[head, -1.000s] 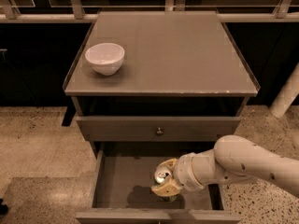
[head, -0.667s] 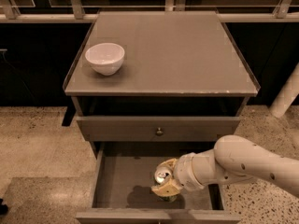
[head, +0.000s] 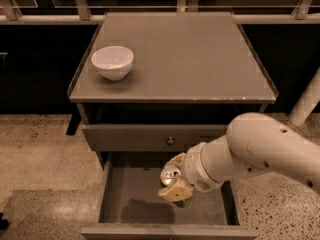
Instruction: Pick green can from middle drawer and place on counter
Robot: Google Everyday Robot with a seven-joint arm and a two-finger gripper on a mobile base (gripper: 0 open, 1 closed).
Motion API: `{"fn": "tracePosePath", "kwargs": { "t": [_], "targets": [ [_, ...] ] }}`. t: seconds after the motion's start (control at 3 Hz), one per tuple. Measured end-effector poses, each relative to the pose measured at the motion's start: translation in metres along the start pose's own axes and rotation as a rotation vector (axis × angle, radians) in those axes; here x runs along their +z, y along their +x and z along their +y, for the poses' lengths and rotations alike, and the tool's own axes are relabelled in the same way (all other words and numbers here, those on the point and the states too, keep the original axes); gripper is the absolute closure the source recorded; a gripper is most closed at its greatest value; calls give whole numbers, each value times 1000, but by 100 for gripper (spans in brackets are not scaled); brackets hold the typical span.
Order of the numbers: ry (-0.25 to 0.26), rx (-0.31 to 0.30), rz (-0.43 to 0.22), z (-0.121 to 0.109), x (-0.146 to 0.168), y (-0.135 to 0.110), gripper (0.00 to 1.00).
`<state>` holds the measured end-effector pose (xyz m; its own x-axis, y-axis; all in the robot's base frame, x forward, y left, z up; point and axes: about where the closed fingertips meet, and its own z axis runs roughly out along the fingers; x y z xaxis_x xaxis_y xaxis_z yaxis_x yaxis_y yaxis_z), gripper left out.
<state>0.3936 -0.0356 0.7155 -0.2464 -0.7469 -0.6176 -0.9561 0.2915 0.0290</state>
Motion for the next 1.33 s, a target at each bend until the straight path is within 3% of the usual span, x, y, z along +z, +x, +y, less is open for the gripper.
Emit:
{"fn": "tracePosePath", "kwargs": {
  "t": [0.33, 0.67, 1.0, 1.33],
  "targets": [
    [93, -118, 31, 16, -67, -66, 100],
    [185, -229, -42, 15, -127, -118, 100],
    [191, -316, -53, 16, -131, -128, 100],
    [191, -316, -53, 16, -131, -128, 100]
  ]
}}
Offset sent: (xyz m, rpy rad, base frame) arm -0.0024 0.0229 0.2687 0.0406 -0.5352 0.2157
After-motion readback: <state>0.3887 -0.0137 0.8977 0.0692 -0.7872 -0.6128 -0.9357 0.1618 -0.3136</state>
